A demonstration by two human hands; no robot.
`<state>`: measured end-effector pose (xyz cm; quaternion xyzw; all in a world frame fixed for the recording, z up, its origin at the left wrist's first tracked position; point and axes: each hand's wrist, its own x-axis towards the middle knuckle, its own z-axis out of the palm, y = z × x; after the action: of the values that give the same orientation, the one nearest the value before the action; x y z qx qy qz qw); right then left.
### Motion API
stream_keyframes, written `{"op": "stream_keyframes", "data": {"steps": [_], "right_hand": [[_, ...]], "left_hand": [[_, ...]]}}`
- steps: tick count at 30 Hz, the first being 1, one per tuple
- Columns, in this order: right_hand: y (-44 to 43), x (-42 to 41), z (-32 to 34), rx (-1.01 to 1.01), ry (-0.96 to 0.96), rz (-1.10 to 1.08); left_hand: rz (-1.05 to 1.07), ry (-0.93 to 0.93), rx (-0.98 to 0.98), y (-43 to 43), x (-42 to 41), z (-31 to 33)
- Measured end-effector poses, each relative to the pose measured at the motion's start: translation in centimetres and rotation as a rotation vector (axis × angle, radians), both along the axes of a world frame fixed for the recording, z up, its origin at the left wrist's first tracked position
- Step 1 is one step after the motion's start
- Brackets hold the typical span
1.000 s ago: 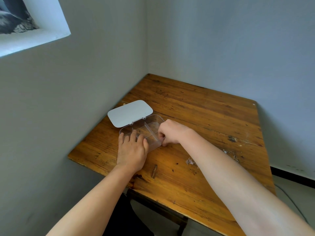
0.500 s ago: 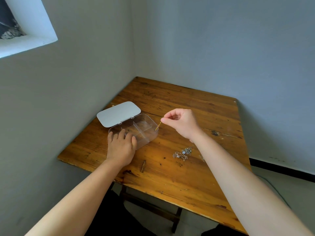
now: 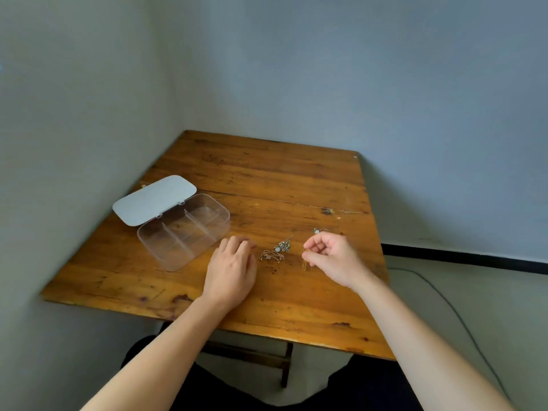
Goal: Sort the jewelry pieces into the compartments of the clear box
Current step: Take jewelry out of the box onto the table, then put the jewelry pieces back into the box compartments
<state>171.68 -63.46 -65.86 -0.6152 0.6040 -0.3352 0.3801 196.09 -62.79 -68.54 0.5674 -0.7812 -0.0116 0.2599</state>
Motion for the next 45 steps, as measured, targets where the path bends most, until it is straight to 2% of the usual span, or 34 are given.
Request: {"op": "stream_keyframes", "data": {"steps": [4, 11, 16, 22, 31, 38, 42, 45], "right_hand": [[1.3, -1.0, -2.2, 0.003, 0.134, 0.025], [0.8, -2.0, -4.7, -0.075, 0.253, -0.201], [0.8, -1.1, -6.0, -0.111, 0.407, -0.257], [0.7, -0.4, -6.0, -0.141, 0.605, -0.254], [0.3, -0.1, -5.3, -0.167, 0.498, -0.278], [0.6, -0.2, -5.7, -0.182, 0.637, -0.194], [0.7, -1.2, -5.6, -0.178, 0.473, -0.174], [0.8, -1.6, -5.4, -0.135, 0.258, -0.233]], "left_hand": [[0.031, 0.0, 0.101, 0.7, -1.2, -1.5], [-0.02, -0.154, 0.078, 0.7, -1.3, -2.3], [-0.084, -0.225, 0.103, 0.4, -1.4, -2.7], [-0.13, -0.089, 0.016, 0.8, -1.3, -2.7], [-0.152, 0.086, 0.0, 0.9, -1.1, -2.7], [-0.124, -0.018, 0.107, 0.6, -1.4, -2.0], [-0.129, -0.102, 0.24, -0.5, -1.5, -1.3], [-0.163, -0.034, 0.252, -0.3, -1.0, -0.1]]}}
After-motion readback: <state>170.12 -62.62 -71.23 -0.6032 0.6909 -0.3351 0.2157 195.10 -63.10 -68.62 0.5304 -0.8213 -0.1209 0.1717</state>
